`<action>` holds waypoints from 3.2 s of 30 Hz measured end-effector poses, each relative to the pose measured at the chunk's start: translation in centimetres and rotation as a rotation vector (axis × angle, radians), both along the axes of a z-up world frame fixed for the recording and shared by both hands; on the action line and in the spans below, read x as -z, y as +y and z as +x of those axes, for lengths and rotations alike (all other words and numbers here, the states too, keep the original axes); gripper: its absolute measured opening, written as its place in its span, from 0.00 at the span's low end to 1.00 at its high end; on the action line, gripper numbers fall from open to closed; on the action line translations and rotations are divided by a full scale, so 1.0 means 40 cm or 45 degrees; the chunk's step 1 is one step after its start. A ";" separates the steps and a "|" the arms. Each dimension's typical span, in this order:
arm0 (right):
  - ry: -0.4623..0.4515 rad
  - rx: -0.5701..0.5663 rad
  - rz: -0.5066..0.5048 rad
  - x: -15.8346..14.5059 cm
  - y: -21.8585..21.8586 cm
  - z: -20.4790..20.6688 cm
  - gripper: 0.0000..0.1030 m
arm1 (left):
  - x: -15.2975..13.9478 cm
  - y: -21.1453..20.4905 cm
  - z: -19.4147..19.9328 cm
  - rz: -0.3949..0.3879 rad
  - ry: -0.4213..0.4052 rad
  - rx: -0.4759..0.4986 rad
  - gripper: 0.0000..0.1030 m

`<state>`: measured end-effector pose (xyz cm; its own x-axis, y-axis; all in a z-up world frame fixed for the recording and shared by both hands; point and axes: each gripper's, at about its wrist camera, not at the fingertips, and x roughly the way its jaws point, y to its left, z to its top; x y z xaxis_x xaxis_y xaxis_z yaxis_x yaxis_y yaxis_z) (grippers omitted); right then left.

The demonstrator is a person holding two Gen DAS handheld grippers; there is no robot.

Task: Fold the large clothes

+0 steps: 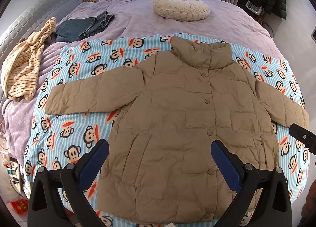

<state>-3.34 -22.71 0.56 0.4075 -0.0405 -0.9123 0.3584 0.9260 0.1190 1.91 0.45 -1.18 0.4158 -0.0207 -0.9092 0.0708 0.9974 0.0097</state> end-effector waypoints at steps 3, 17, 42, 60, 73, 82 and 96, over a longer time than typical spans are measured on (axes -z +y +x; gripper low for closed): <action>0.001 0.000 0.001 0.000 0.000 0.001 1.00 | 0.001 0.001 0.000 0.001 0.001 -0.001 1.00; 0.002 0.000 0.004 0.001 0.002 0.002 1.00 | 0.003 0.006 -0.002 0.001 0.002 -0.003 1.00; 0.005 0.000 0.006 0.000 0.001 0.002 1.00 | 0.003 0.010 -0.003 0.002 0.004 -0.003 1.00; 0.018 -0.005 0.003 0.006 0.011 -0.004 1.00 | 0.010 0.038 -0.004 -0.047 0.013 -0.022 1.00; 0.146 -0.064 0.047 0.073 0.102 0.018 1.00 | 0.089 0.179 0.023 -0.160 0.055 -0.132 1.00; 0.208 -0.201 0.071 0.184 0.251 0.069 1.00 | 0.253 0.372 0.075 -0.336 0.075 -0.293 1.00; 0.202 -0.364 0.095 0.368 0.410 0.203 1.00 | 0.544 0.691 0.270 -0.720 -0.027 -0.557 1.00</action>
